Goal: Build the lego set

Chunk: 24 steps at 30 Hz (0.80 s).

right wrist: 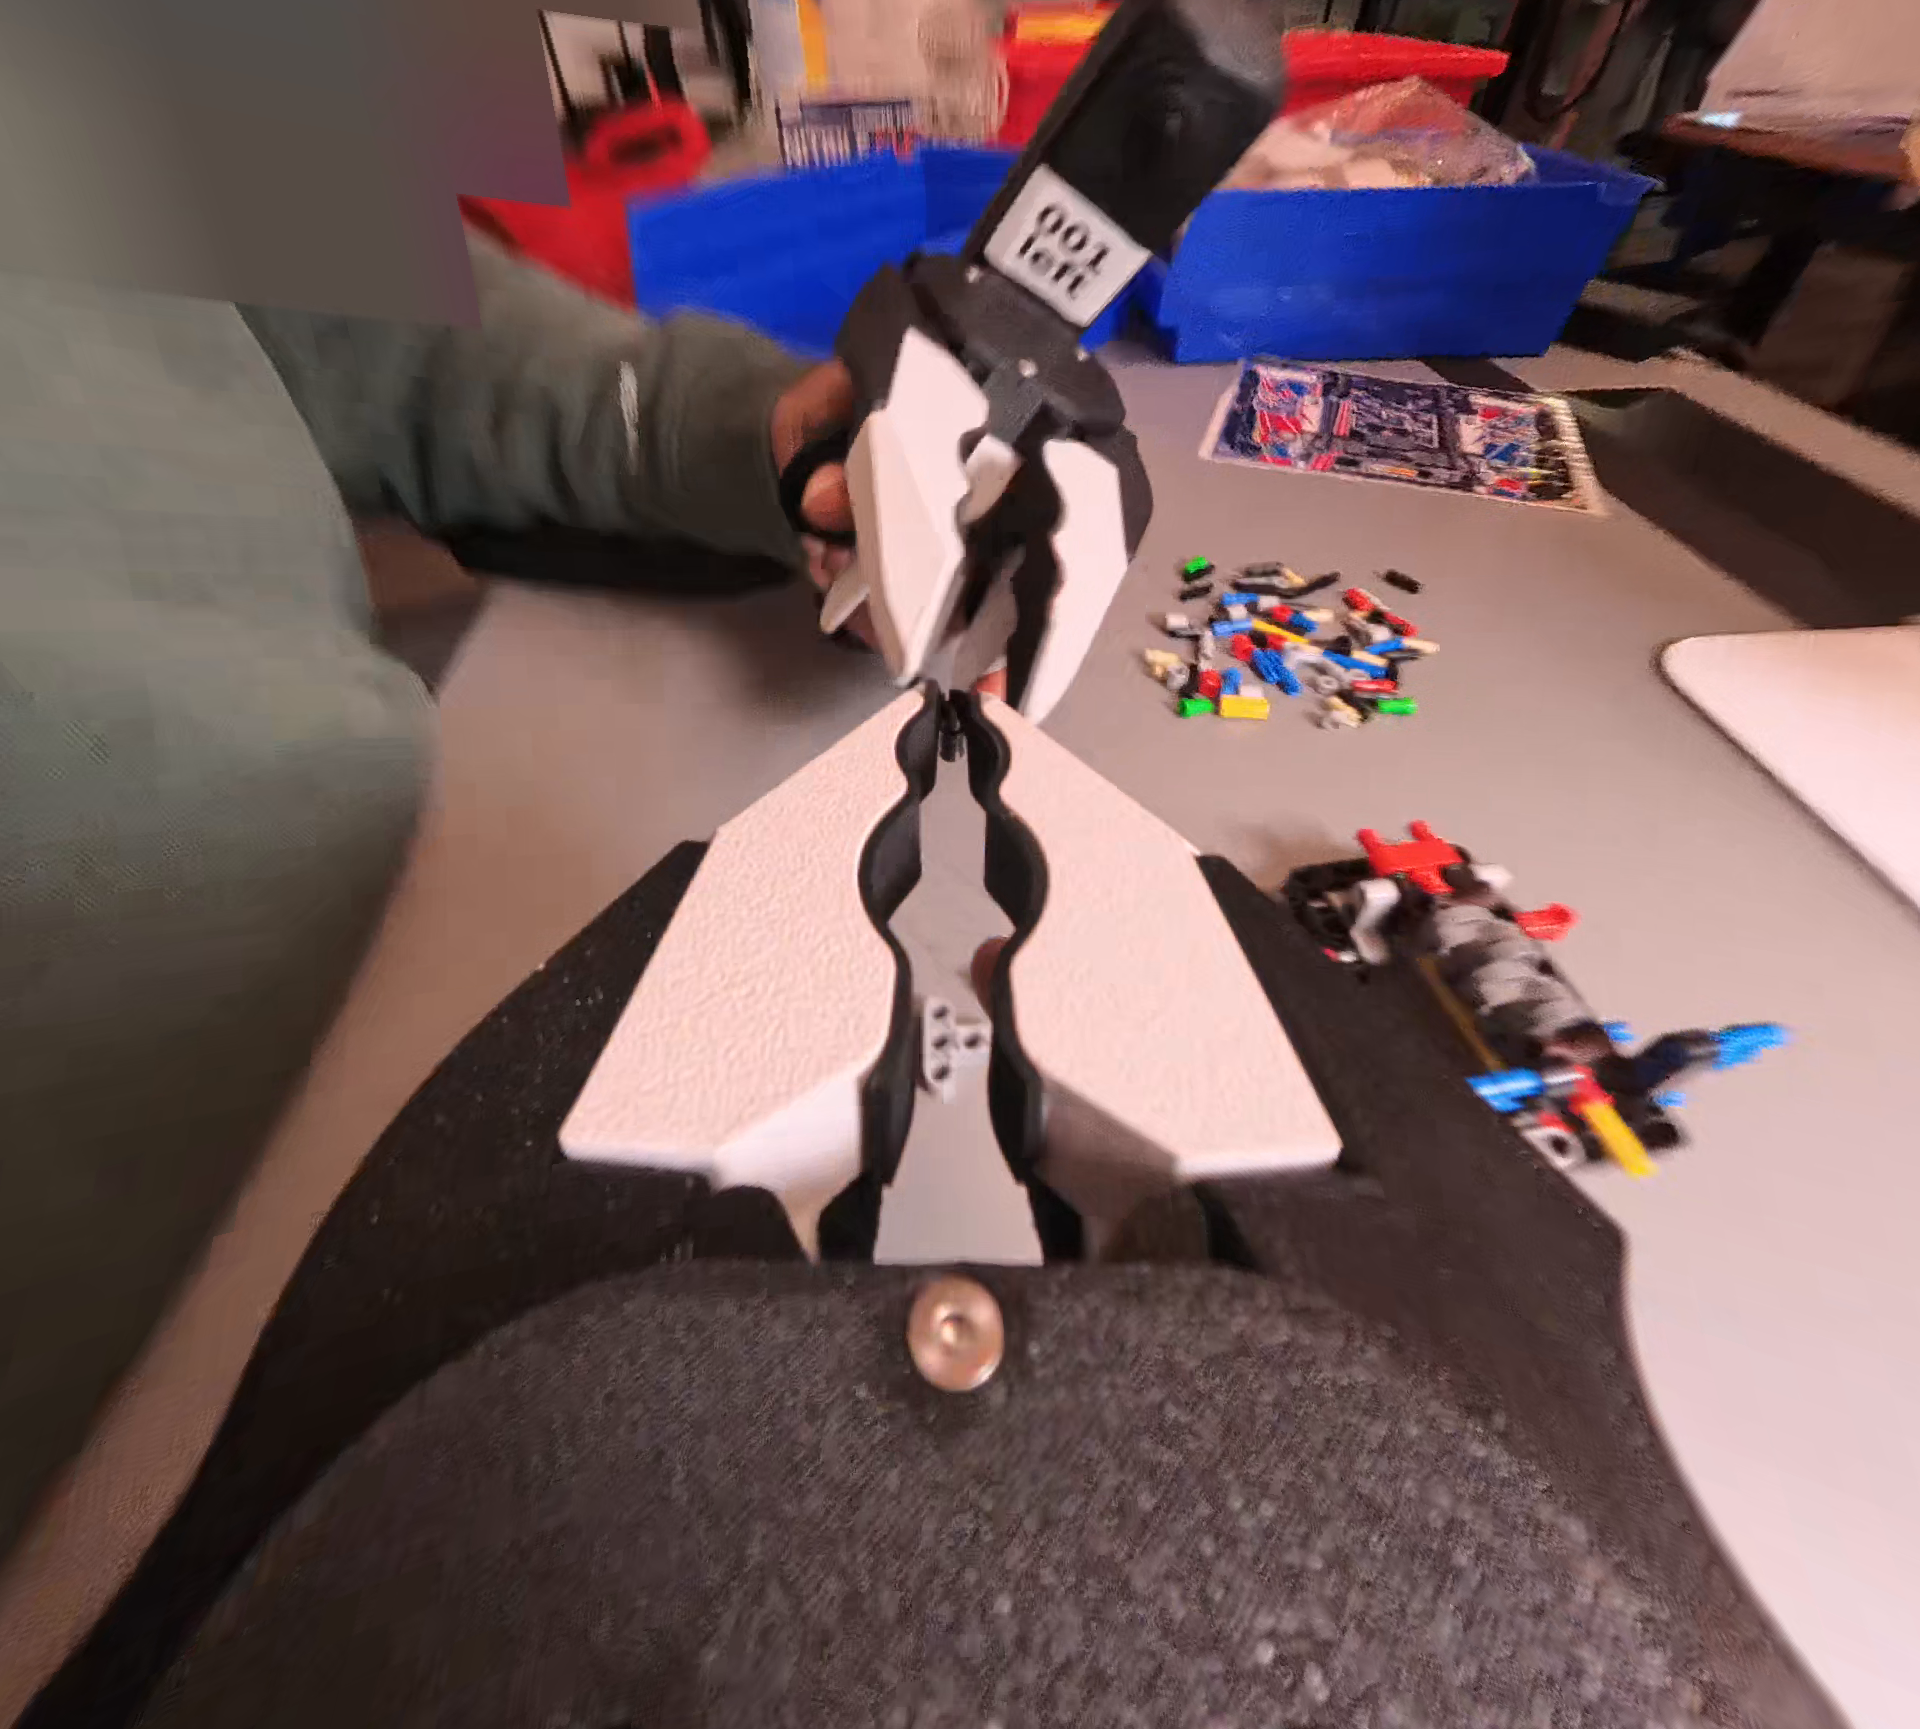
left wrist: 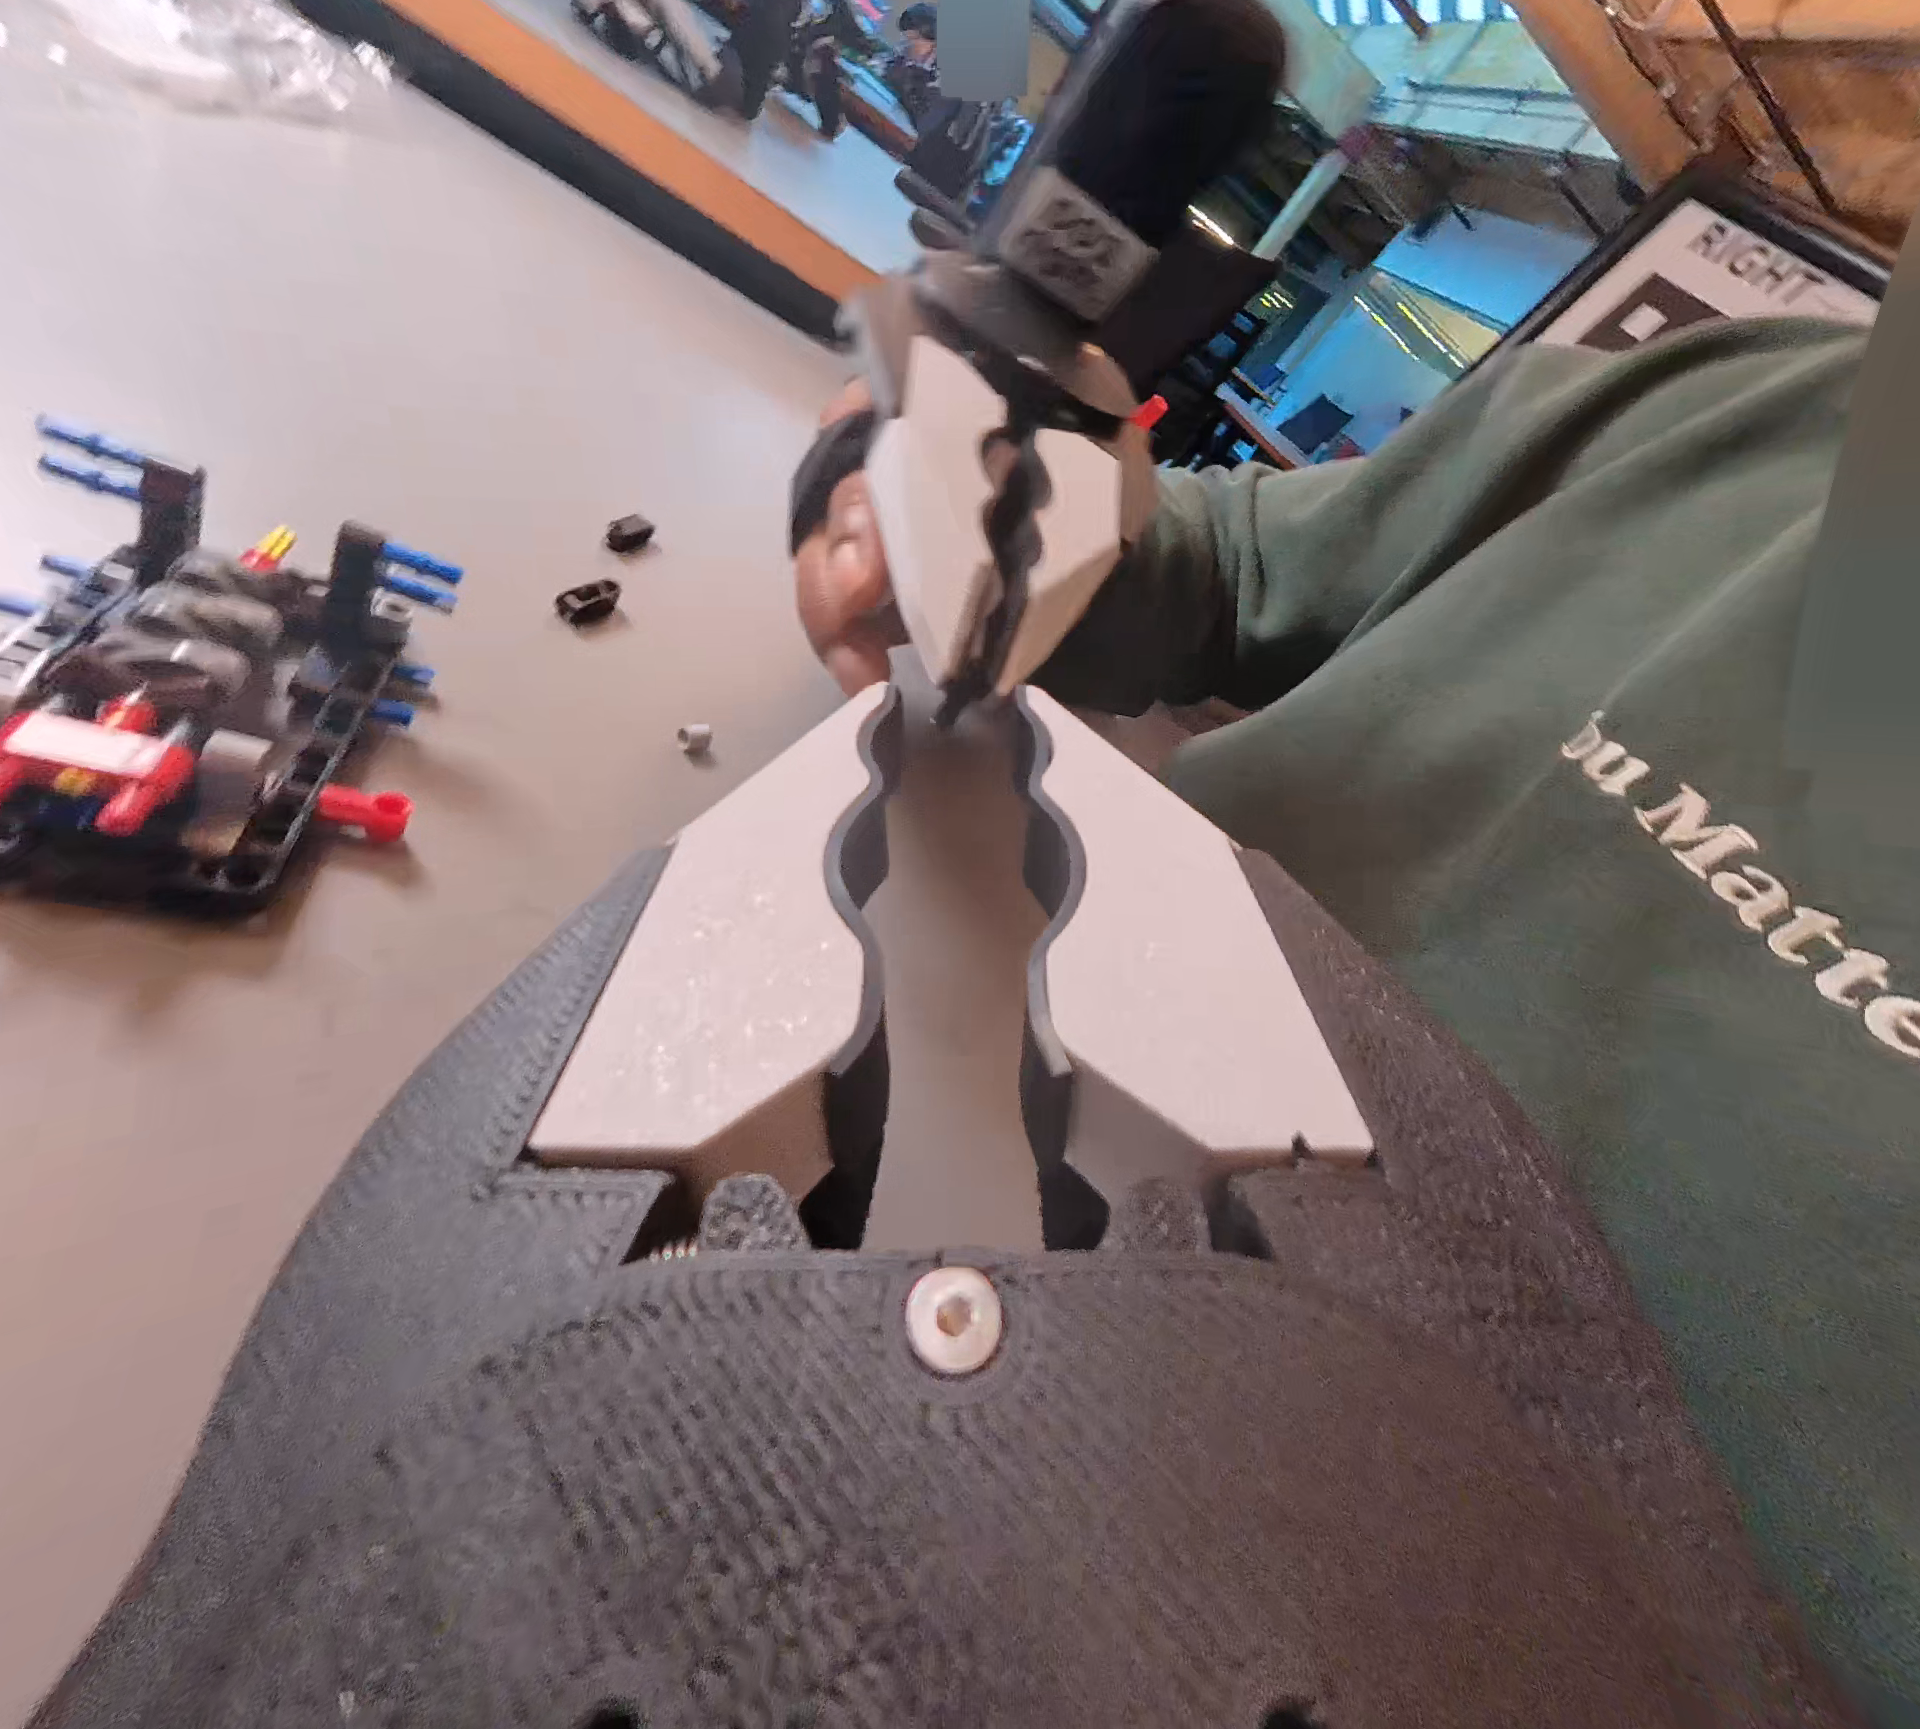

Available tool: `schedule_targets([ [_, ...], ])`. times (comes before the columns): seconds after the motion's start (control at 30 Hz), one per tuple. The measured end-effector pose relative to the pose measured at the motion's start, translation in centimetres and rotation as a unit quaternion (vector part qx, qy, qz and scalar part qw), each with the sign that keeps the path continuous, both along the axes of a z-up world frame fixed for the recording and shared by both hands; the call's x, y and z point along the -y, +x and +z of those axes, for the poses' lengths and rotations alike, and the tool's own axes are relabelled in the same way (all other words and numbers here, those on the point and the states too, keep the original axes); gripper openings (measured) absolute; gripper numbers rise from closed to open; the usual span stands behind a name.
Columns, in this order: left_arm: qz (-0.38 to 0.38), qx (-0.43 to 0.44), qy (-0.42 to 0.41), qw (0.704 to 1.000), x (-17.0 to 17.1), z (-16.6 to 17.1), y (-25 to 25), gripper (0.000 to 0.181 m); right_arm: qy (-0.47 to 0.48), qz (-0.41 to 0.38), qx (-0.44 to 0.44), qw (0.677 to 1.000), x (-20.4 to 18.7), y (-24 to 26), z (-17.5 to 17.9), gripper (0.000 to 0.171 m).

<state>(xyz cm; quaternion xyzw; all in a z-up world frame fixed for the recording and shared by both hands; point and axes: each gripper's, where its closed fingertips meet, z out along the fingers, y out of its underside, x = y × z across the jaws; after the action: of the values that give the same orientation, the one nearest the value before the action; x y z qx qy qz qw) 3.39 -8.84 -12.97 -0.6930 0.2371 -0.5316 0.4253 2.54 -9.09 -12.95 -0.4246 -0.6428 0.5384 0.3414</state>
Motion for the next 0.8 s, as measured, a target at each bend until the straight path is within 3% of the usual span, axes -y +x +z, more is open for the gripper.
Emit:
schedule_targets([
  [0.13, 0.013, 0.007, 0.025, 1.0, 0.0, 0.9, 0.3, 0.016, -0.138, 0.013, -0.031, 0.99, -0.4, -0.1, 2.1, 0.002],
  [0.3, 0.036, 0.023, 0.04, 0.998, -0.4, 2.0, 0.3, 0.004, -0.222, 0.012, -0.052, 0.974, -0.7, -0.5, 3.1, 0.002],
  [0.5, 0.041, 0.01, 0.035, 0.999, -0.4, 1.8, 0.1, 0.003, -0.209, 0.016, -0.043, 0.977, -0.7, -0.4, 2.7, 0.003],
  [0.6, 0.04, -0.011, 0.04, 0.998, -0.3, 1.5, 0.0, 0.002, -0.172, 0.019, -0.031, 0.985, -0.8, -0.1, 2.4, 0.011],
  [0.8, 0.03, -0.047, 0.045, 0.997, 0.0, 0.6, 0.5, 0.002, -0.118, 0.024, -0.014, 0.993, -0.3, 0.1, 1.7, 0.007],
])
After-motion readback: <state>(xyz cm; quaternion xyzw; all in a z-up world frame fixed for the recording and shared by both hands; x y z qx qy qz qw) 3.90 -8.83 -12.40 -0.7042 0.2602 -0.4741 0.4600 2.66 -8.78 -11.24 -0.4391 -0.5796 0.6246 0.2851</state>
